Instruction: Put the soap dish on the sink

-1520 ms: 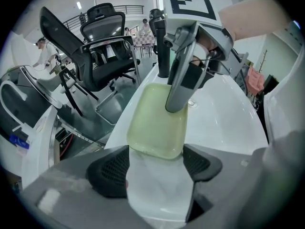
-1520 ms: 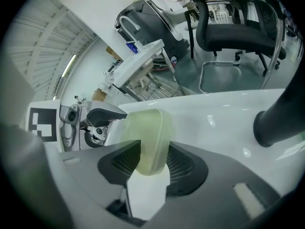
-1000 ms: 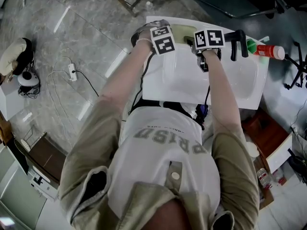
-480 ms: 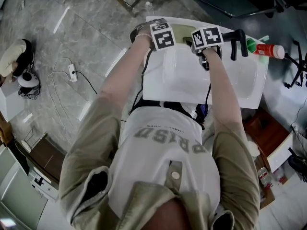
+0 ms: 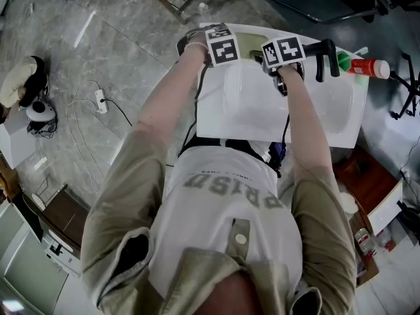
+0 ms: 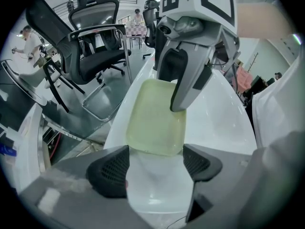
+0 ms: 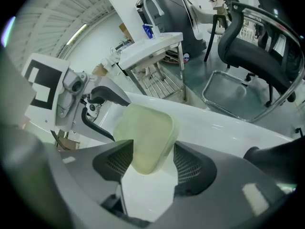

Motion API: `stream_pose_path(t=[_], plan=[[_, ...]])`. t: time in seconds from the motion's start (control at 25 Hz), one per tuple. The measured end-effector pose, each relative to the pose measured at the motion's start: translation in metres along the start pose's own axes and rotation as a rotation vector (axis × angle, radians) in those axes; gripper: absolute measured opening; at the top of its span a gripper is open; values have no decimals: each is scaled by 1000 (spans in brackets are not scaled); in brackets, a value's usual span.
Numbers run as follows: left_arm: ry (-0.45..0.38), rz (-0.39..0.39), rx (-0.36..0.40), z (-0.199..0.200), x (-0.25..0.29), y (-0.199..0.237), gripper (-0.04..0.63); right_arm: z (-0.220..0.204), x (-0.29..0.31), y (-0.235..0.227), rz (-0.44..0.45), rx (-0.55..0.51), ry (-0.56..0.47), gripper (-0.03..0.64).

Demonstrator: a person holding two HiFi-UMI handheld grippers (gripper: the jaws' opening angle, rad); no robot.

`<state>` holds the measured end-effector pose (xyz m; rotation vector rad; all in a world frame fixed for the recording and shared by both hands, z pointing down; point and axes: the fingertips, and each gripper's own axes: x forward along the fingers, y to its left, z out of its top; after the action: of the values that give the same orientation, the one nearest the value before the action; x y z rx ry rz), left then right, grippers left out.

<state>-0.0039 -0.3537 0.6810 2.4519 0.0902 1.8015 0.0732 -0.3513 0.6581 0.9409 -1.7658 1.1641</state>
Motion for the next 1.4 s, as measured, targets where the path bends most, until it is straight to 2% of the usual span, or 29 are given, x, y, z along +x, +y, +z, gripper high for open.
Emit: stream_pose_path(t=[0.24, 0.4, 0.72, 1.4], plan=[[-8, -11, -6, 0, -1, 1, 371, 0, 0, -1, 4, -6, -5, 272], [-26, 15, 3, 4, -6, 6, 371, 1, 0, -1, 2, -10, -4, 274], [-11, 6, -5, -1, -1, 4, 371, 1, 0, -2, -13, -23, -3, 276], [-31, 17, -25, 1, -5, 10, 371, 3, -1, -3, 1, 8, -29, 276]])
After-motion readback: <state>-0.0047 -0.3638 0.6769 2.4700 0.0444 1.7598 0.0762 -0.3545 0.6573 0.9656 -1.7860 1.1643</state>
